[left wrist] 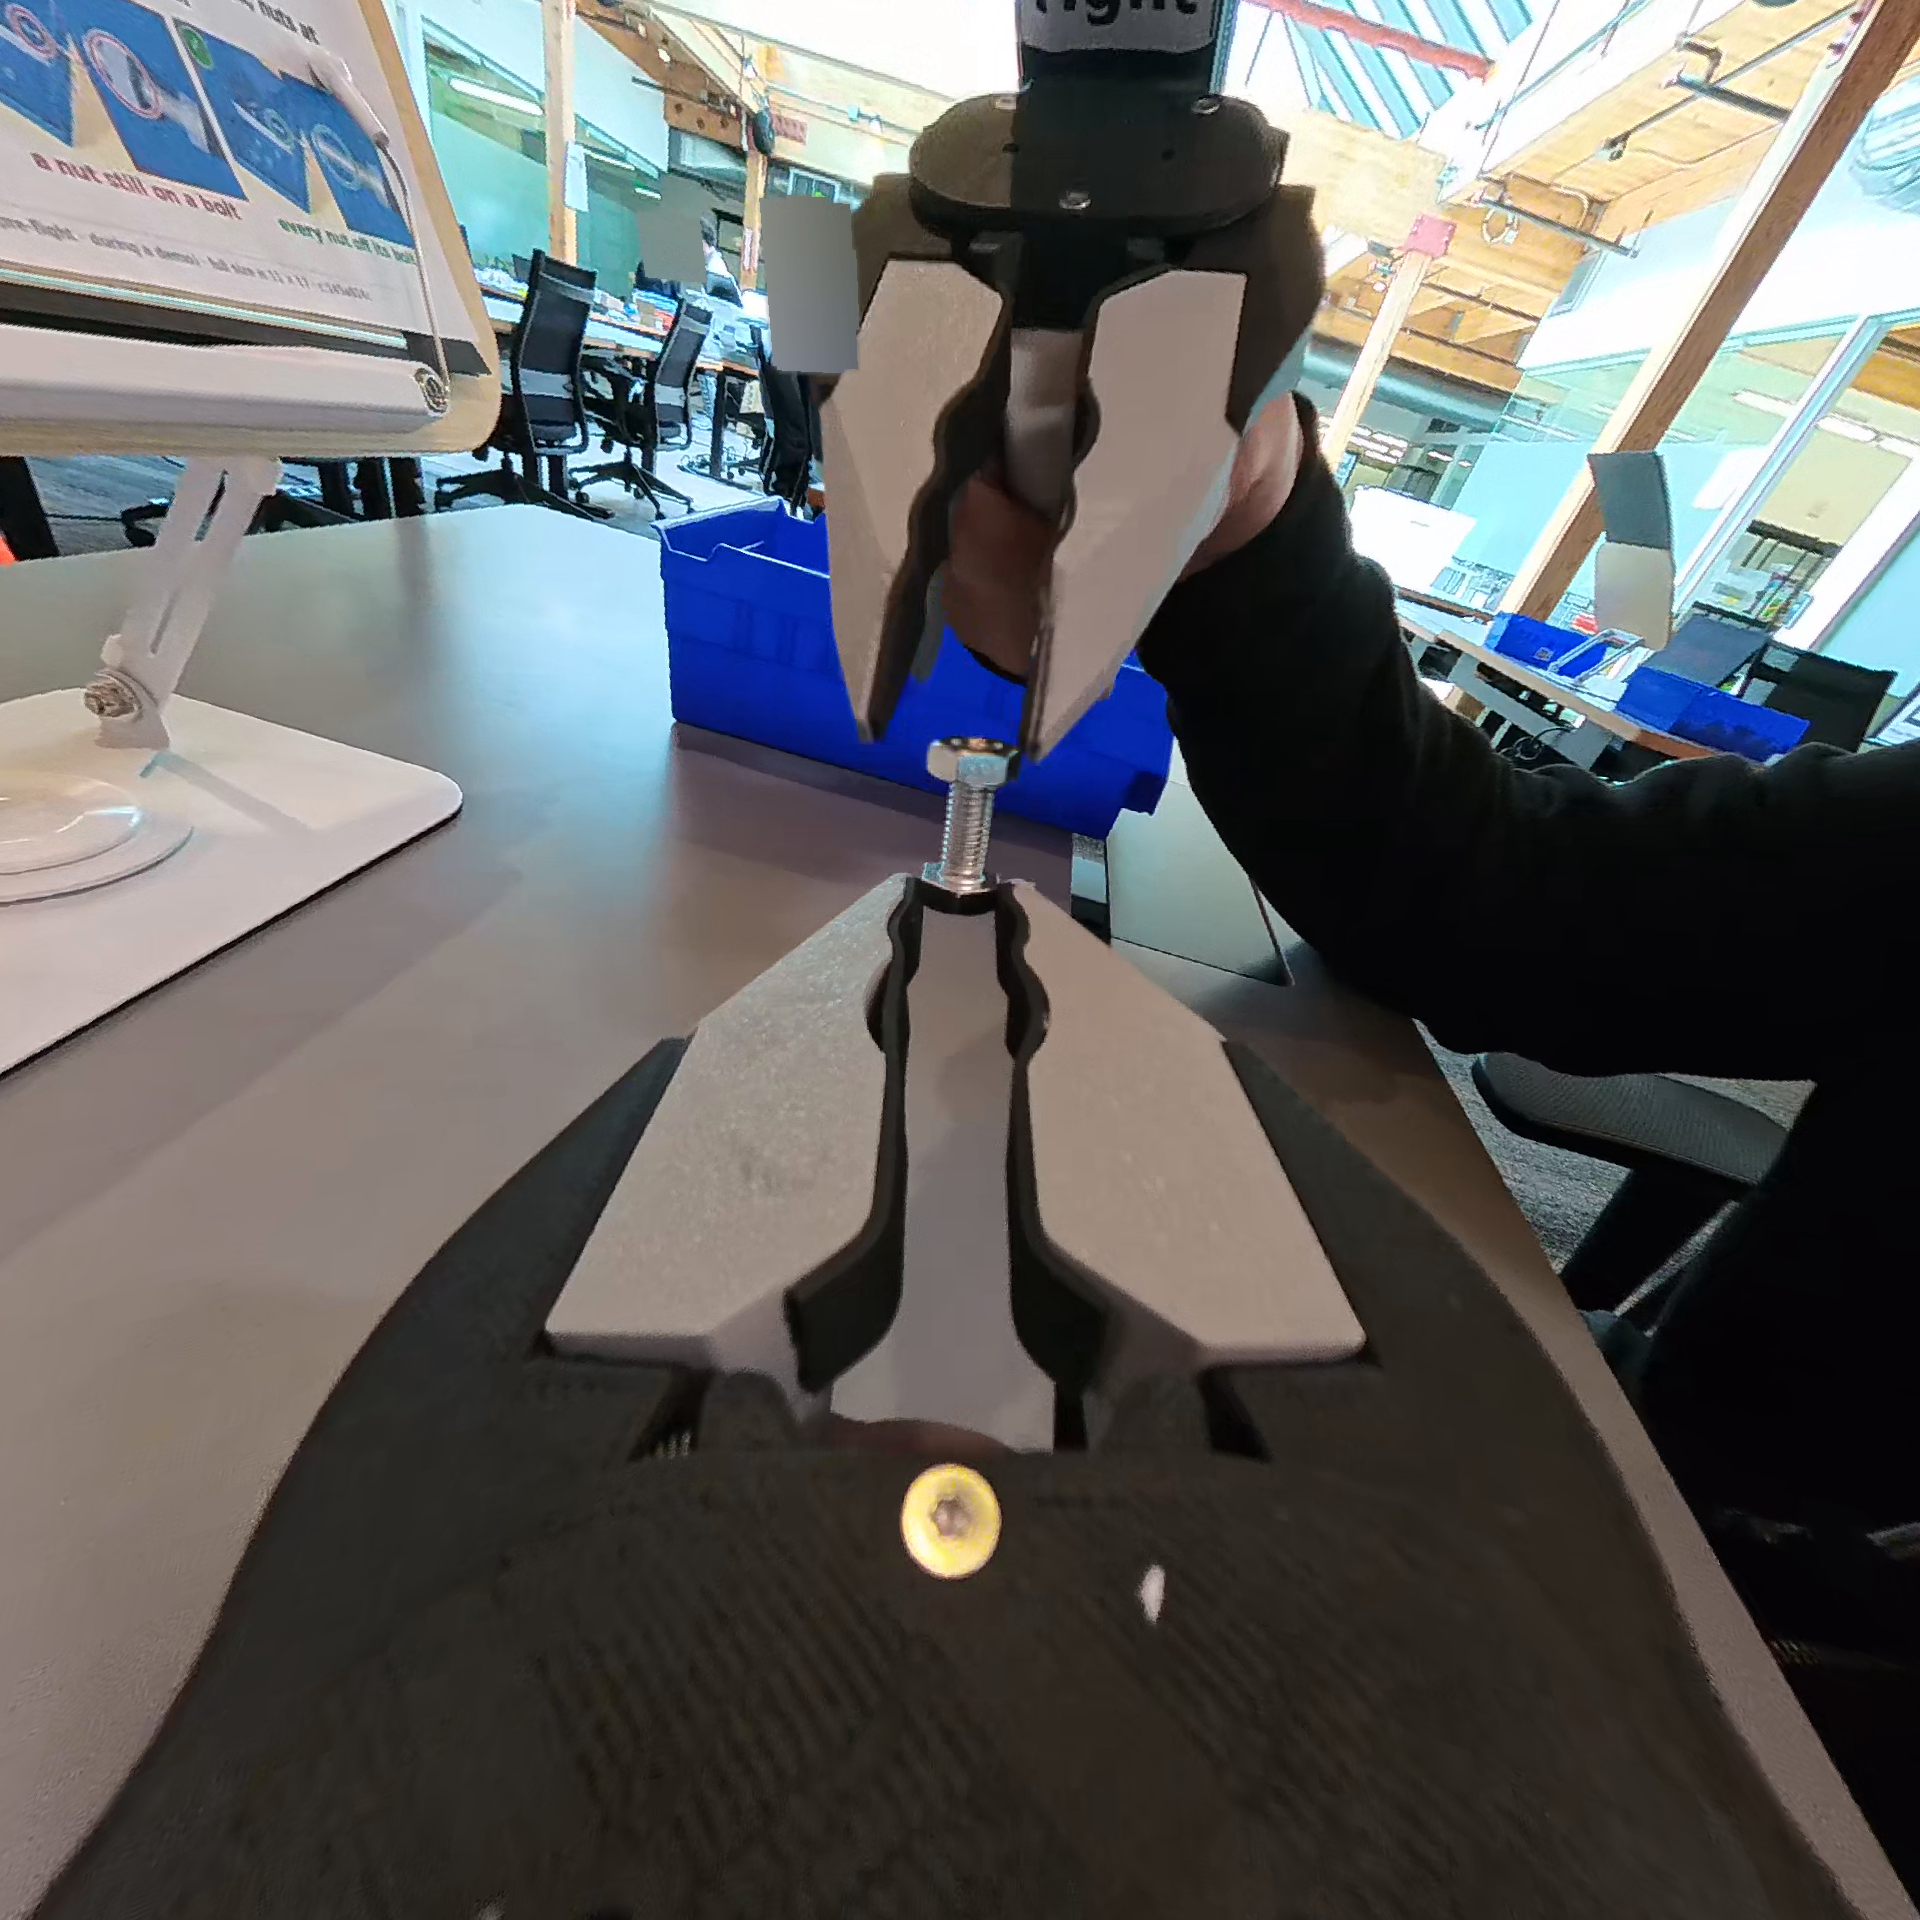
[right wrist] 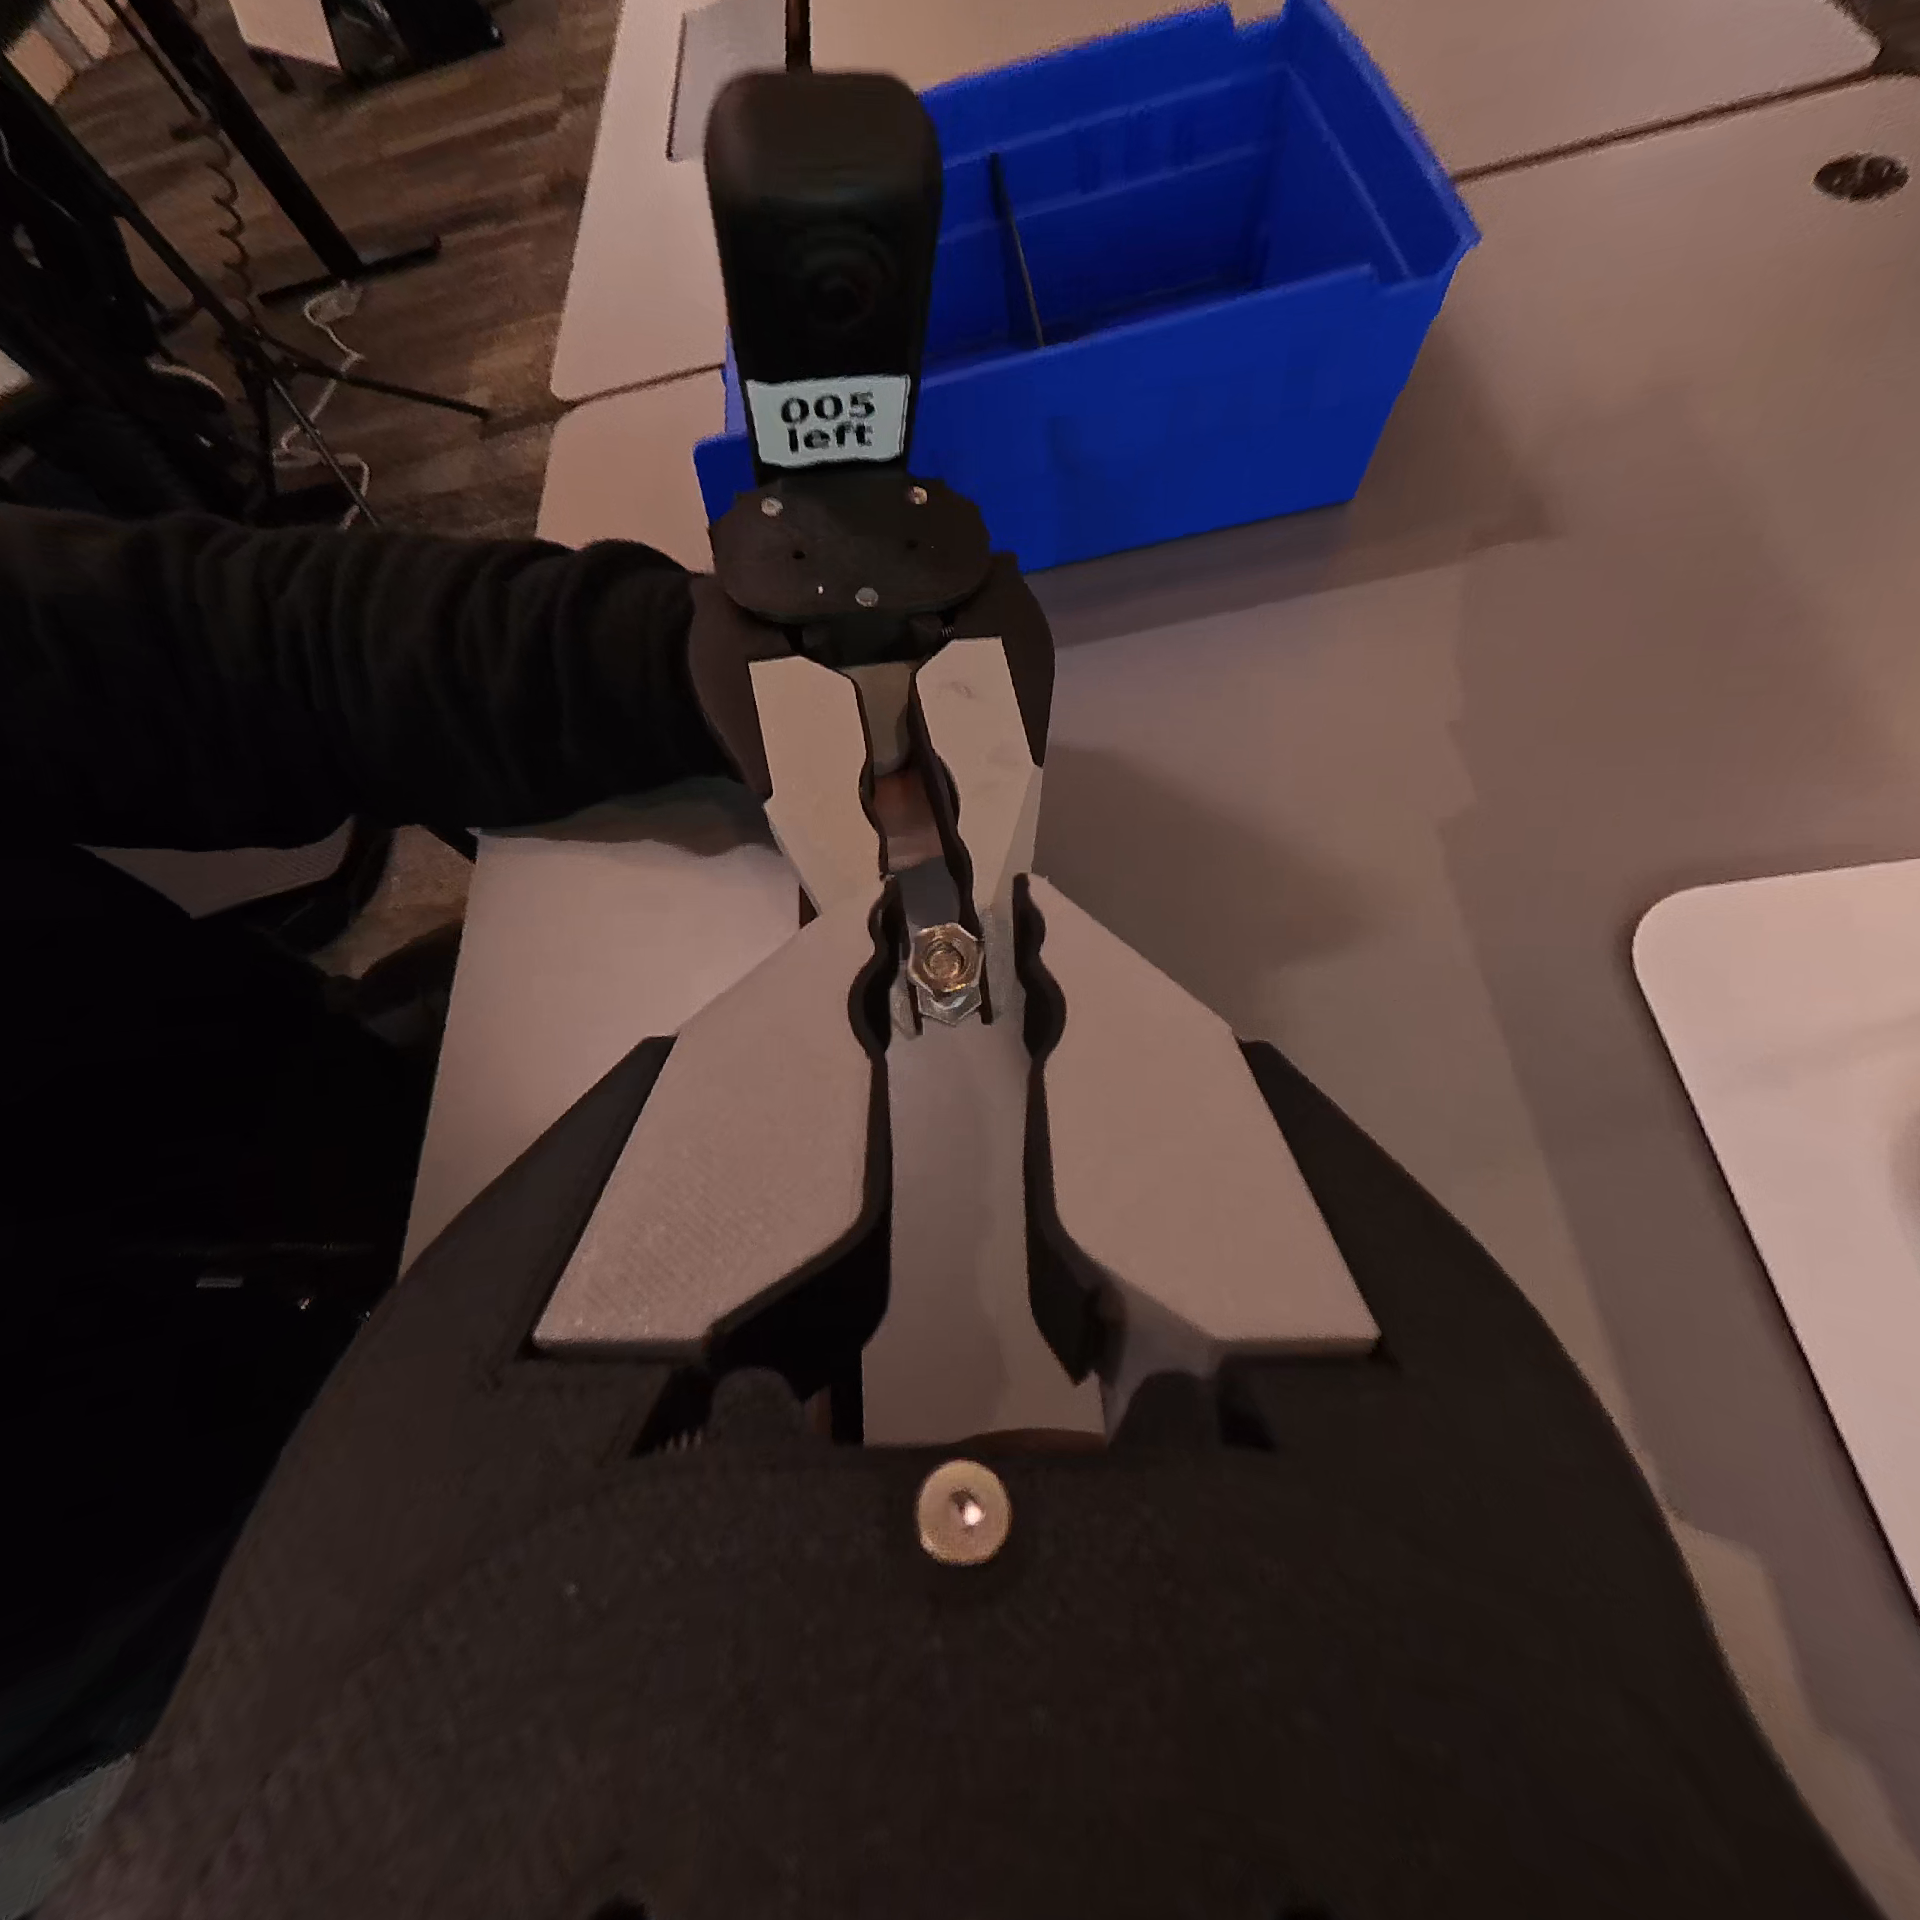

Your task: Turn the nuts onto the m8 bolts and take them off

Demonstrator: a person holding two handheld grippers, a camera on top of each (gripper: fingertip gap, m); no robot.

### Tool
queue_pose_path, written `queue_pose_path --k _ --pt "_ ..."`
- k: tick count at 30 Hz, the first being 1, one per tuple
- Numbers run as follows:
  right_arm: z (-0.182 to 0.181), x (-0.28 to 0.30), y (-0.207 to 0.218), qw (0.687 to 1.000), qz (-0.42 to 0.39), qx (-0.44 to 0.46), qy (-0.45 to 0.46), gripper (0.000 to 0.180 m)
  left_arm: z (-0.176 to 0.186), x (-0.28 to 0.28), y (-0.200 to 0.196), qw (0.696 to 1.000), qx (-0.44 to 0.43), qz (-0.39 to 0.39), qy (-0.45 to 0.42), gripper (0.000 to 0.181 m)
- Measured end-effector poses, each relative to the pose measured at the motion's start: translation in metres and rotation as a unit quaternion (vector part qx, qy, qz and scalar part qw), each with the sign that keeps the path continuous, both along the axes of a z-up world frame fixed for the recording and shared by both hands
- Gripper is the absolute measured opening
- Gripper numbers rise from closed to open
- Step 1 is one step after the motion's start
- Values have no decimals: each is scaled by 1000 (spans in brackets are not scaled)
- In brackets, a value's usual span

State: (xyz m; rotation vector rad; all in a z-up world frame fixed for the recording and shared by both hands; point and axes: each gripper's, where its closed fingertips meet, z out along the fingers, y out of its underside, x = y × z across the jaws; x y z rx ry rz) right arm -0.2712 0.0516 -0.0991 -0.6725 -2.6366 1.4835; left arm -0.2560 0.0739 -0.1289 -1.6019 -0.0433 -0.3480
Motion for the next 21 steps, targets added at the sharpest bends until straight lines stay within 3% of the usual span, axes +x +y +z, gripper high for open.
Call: queue_pose_path --k 9,21 --pt "25 10 16 997 36 -56 34 22 8 6 -3 1000 22 -19 -8 12" --pt "9 21 5 995 86 -42 24 25 14 7 -5 999 35 -19 -3 12"
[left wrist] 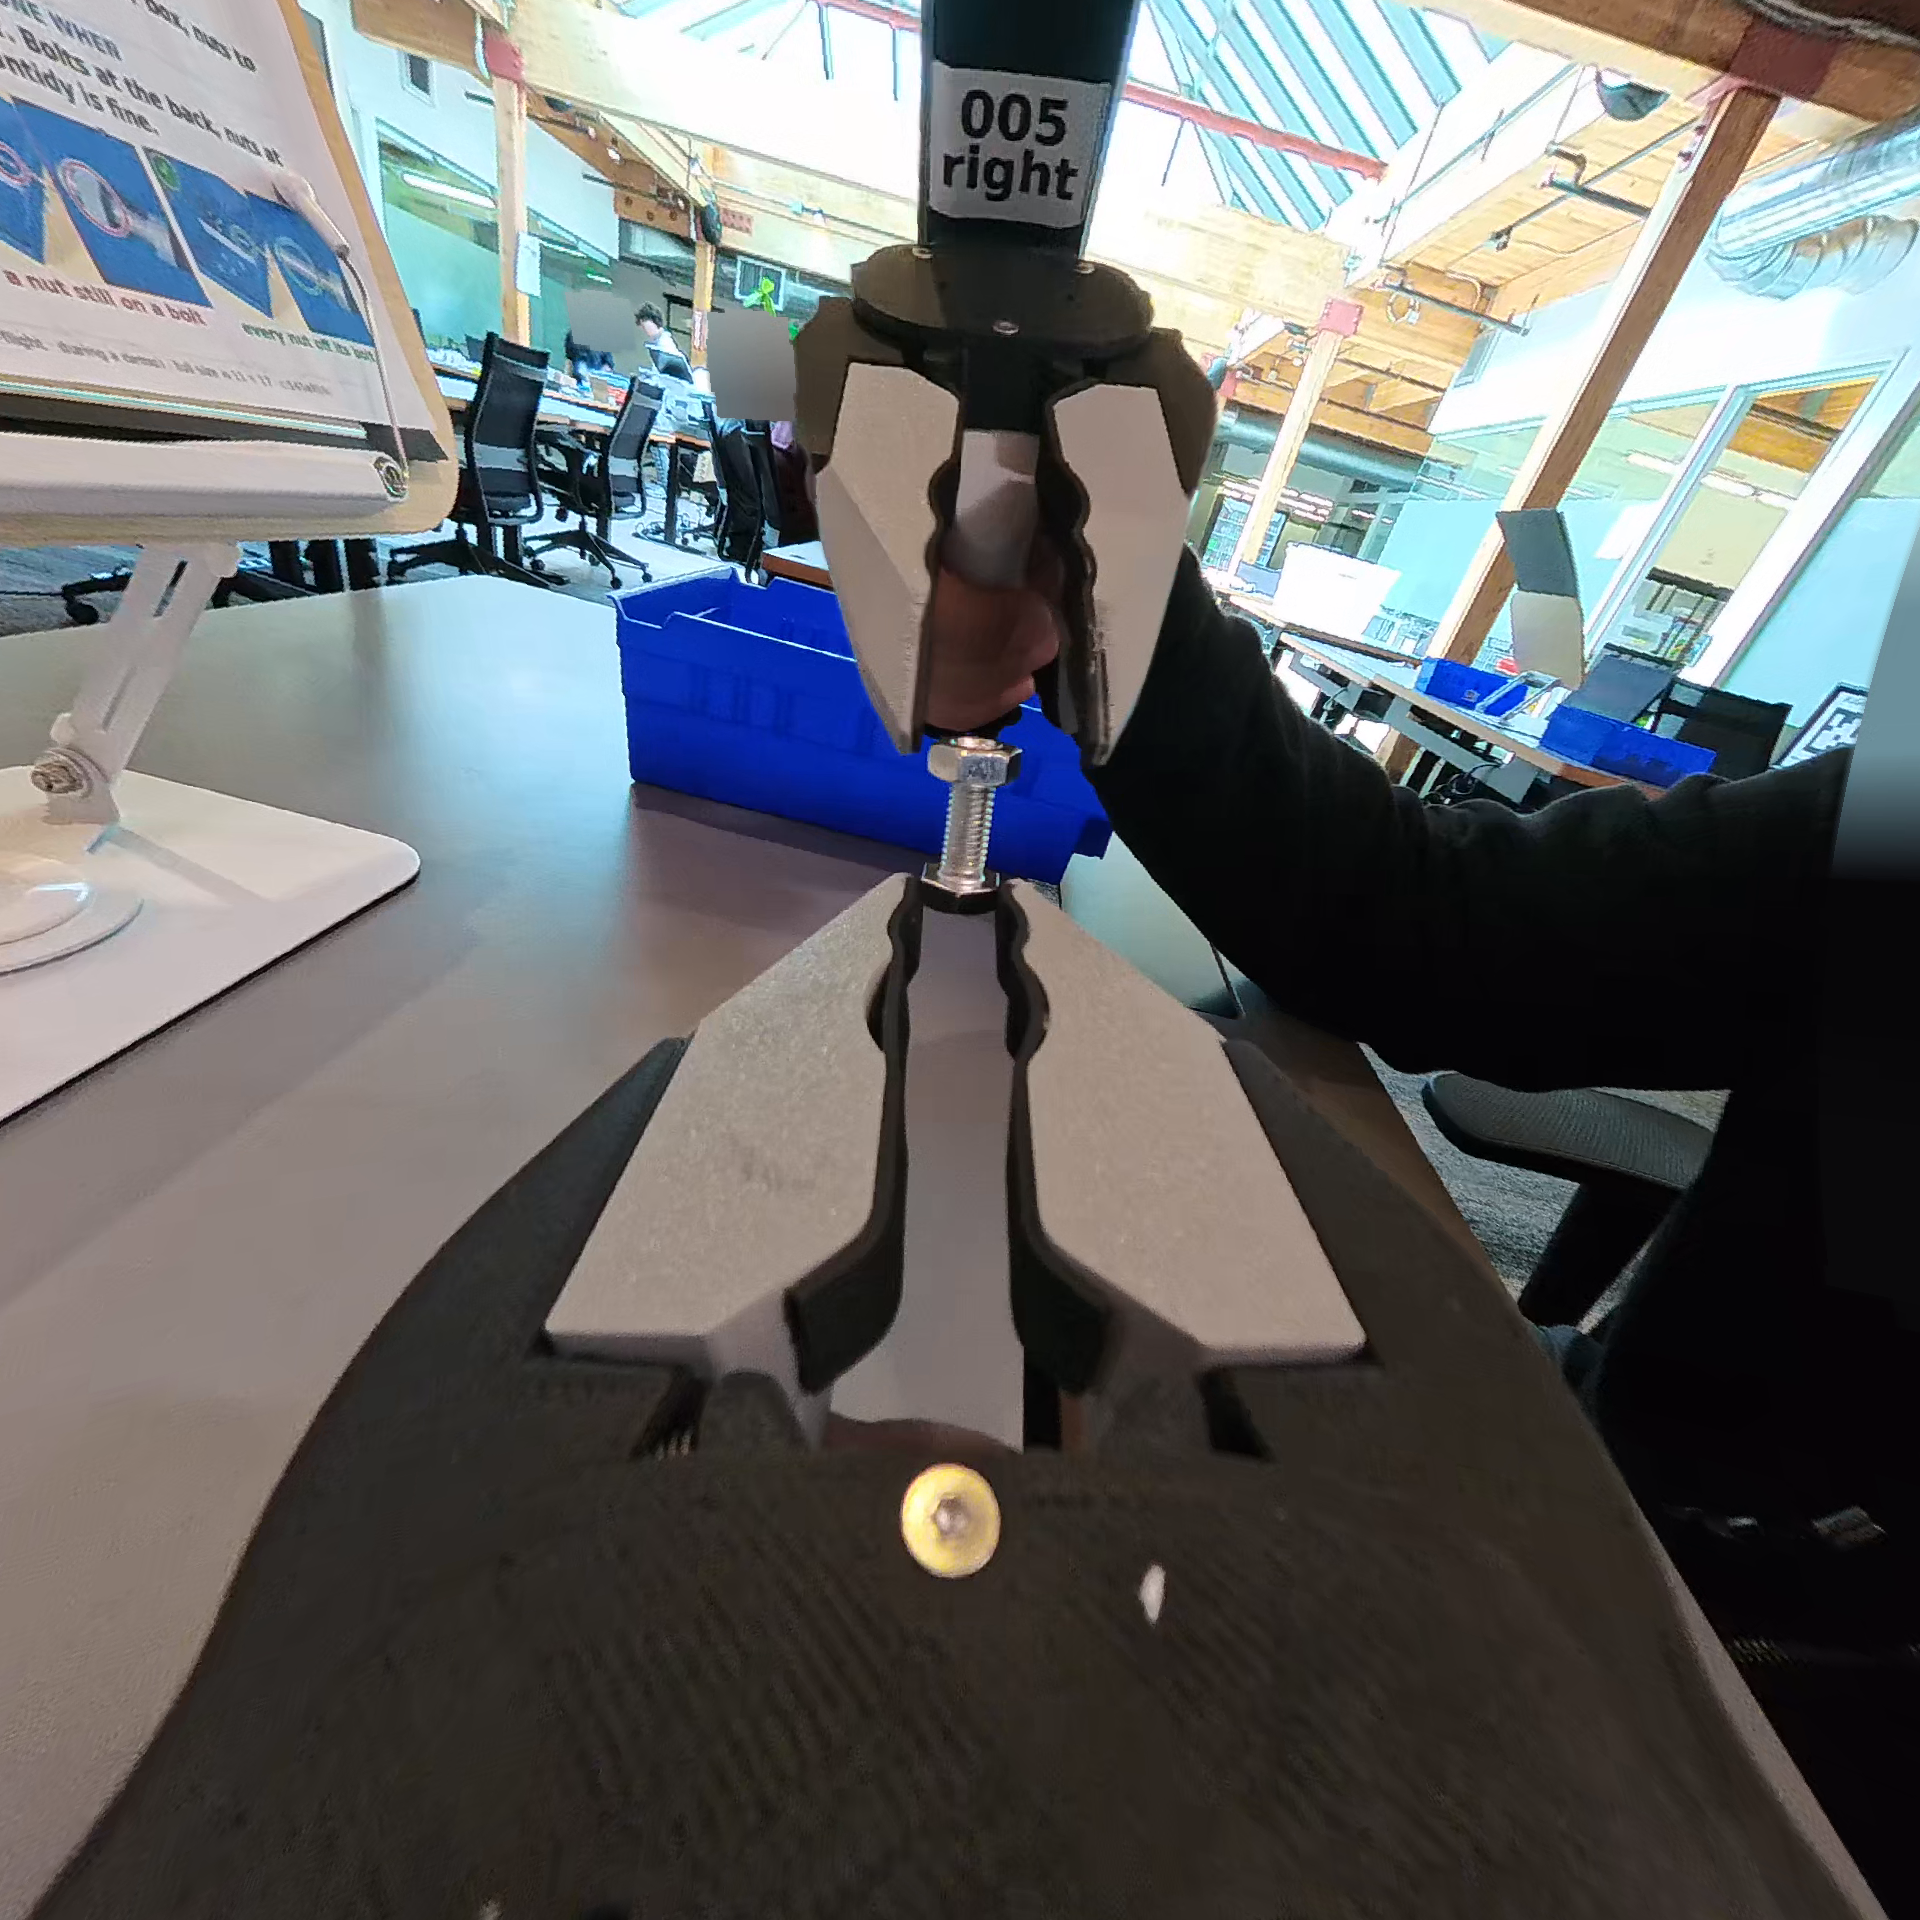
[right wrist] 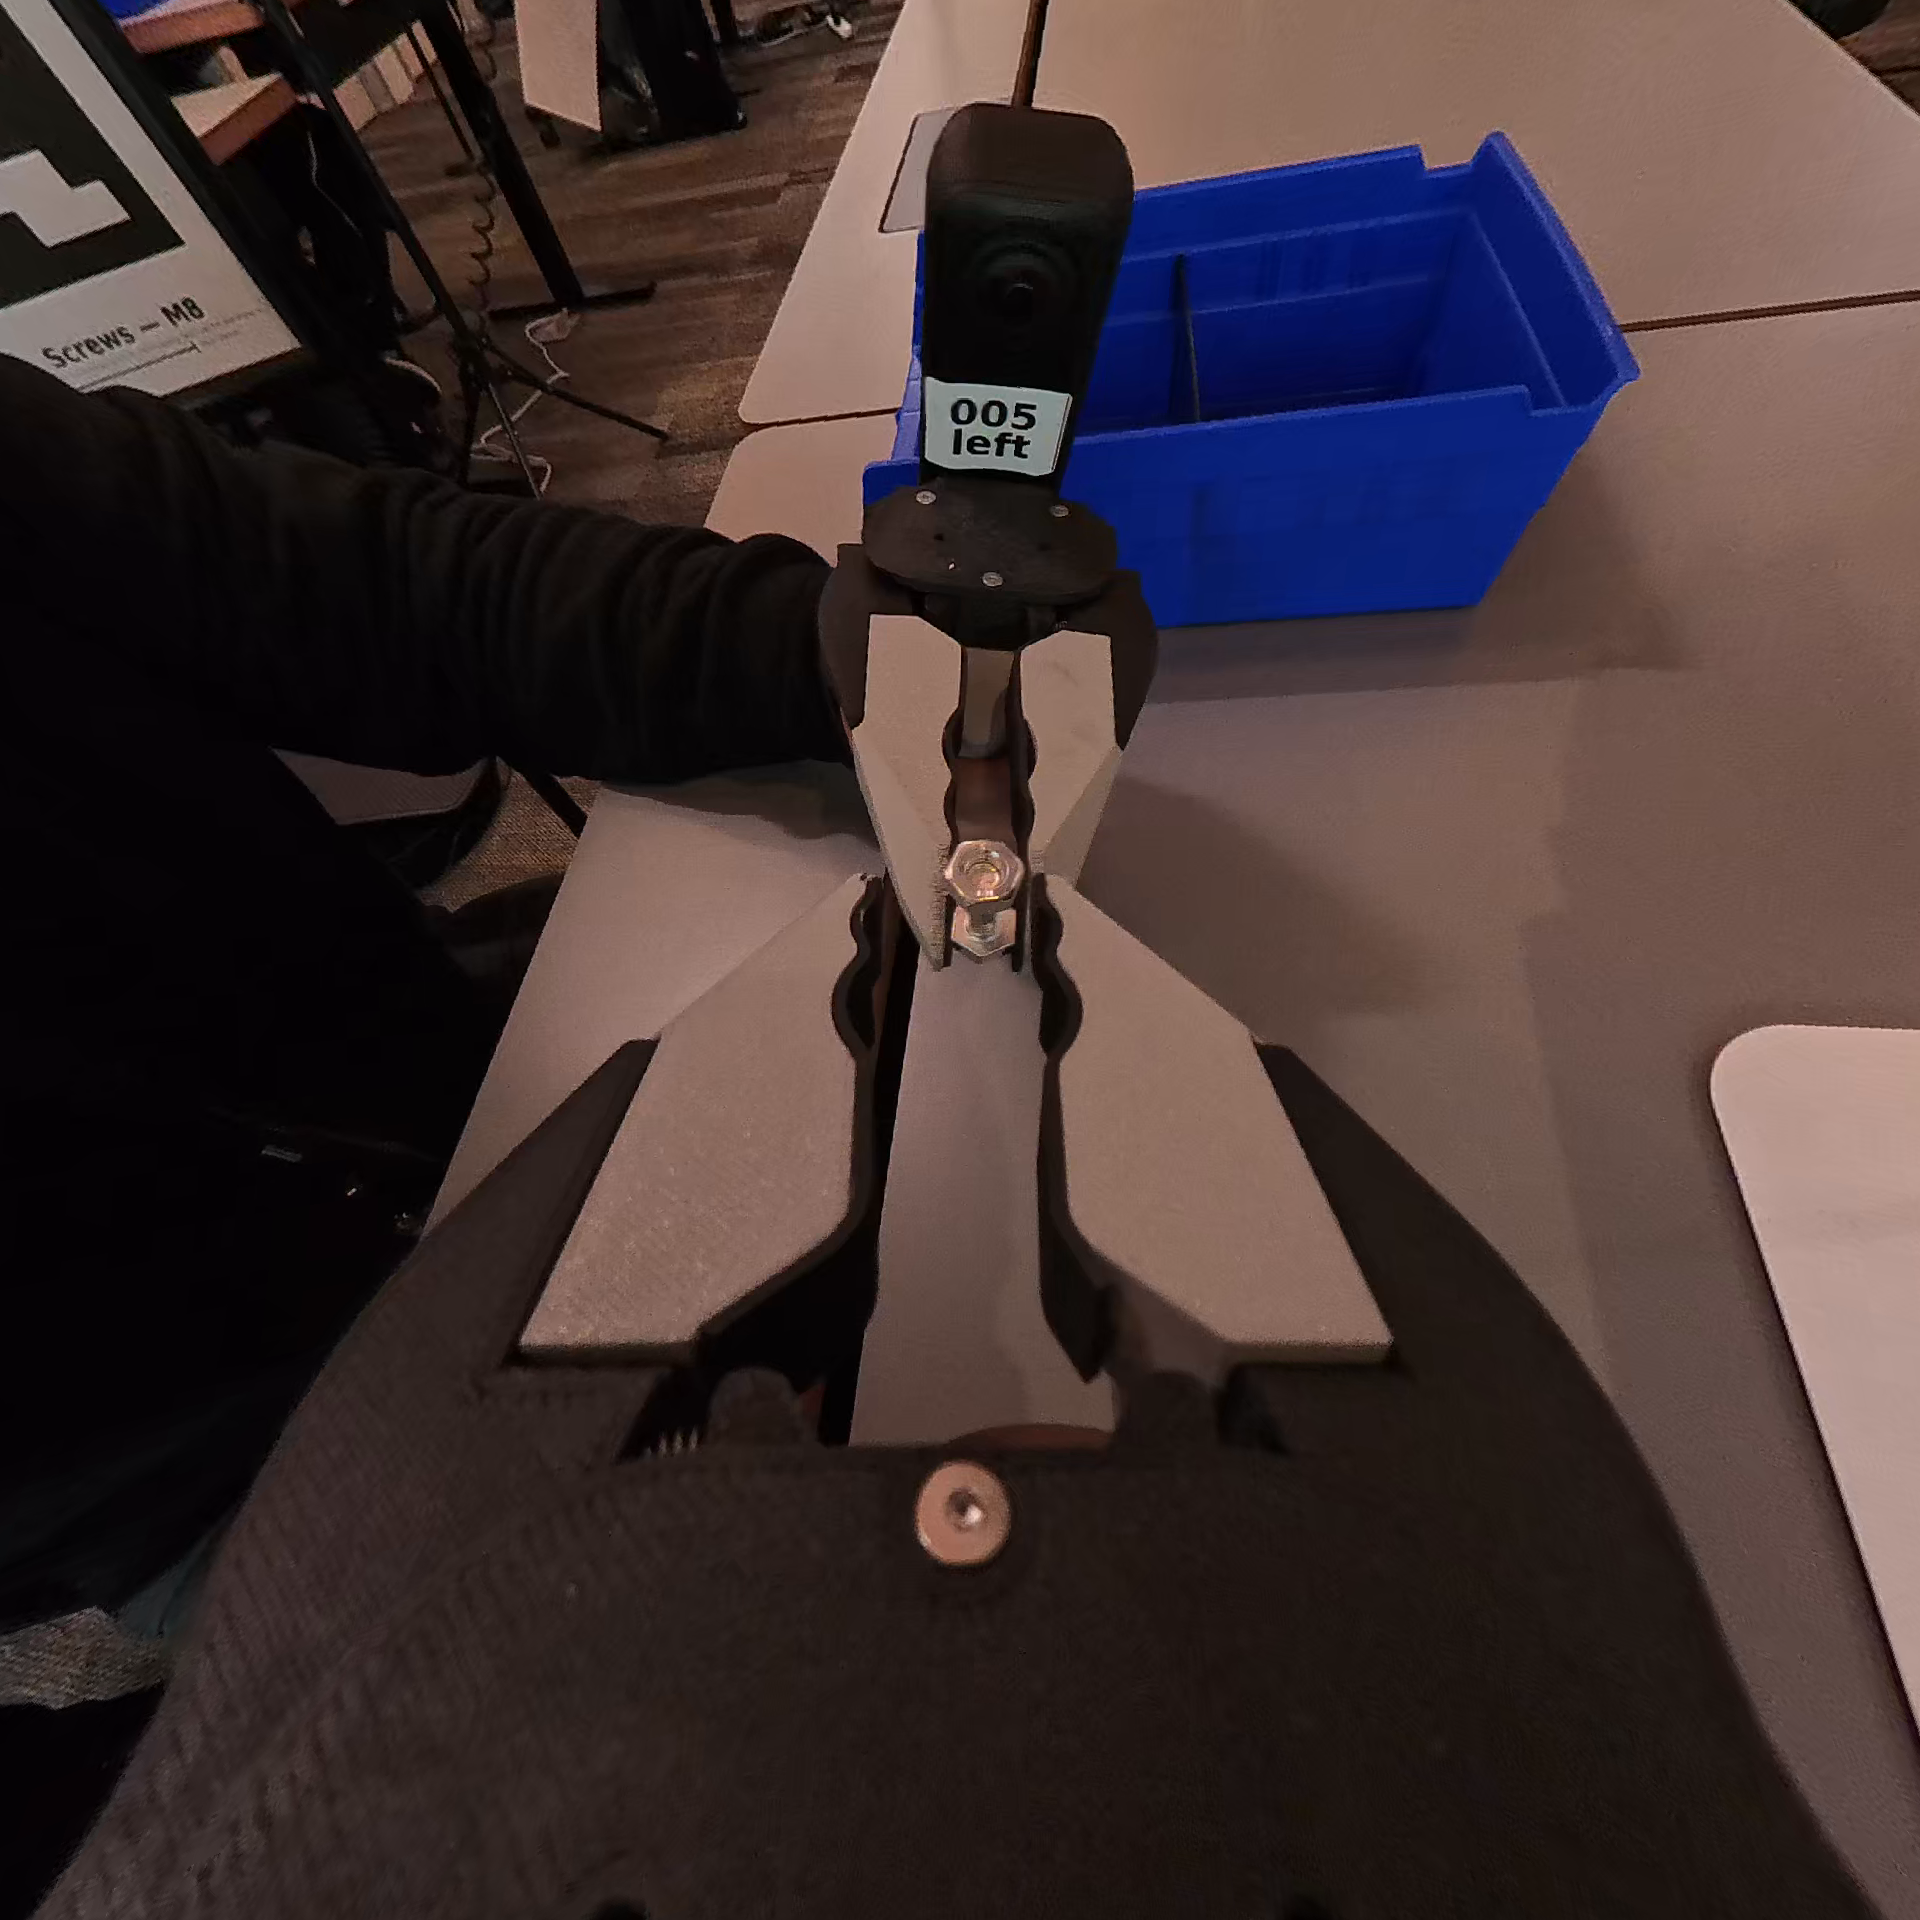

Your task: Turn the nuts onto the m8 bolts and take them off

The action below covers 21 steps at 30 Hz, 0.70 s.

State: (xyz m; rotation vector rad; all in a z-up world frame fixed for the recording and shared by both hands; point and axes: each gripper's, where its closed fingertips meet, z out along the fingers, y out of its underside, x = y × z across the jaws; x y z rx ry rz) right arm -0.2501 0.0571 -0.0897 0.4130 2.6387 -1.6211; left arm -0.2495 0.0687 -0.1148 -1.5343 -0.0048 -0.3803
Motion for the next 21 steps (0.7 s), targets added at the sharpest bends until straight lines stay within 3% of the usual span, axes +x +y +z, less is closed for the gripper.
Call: queue_pose_path --k 11,21 --pt "3 9 4 1000 14 8 8 16 1 -3 -2 1000 2 7 -1 12" --pt "-3 2 -1 1000 0 14 3 25 1 -3 -1 1000 0 11 5 12"
